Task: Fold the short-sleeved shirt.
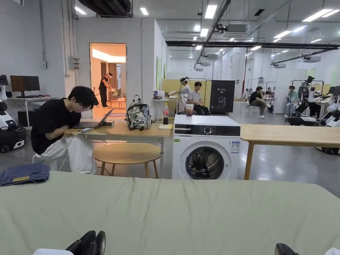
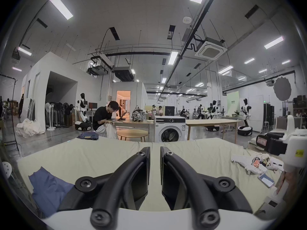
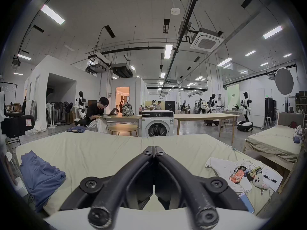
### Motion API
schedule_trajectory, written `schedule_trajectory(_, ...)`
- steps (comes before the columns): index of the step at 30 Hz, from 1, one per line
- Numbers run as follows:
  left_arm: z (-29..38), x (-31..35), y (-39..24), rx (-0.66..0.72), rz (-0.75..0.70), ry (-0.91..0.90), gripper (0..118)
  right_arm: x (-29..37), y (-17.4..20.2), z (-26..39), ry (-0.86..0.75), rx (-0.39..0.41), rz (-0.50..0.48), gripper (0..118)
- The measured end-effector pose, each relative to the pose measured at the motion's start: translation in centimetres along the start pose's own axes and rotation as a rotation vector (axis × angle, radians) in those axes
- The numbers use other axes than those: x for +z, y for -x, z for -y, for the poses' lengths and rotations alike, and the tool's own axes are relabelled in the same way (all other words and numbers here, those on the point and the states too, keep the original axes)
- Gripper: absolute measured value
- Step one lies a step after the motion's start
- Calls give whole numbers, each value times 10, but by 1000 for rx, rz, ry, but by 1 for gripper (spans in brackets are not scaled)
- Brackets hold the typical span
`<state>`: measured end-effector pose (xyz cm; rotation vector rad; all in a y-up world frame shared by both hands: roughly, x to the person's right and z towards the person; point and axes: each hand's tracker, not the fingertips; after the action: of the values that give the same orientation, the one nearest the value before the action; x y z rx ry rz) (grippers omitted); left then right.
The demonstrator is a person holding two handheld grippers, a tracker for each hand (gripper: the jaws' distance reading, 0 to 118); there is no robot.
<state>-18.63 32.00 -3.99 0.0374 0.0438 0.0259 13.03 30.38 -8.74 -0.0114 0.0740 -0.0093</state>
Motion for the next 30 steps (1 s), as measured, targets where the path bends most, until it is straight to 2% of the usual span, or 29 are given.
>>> schedule_trajectory(30, 2, -2, 2, 1, -5, 20, 8, -2, 2, 2, 13, 6, 1, 0)
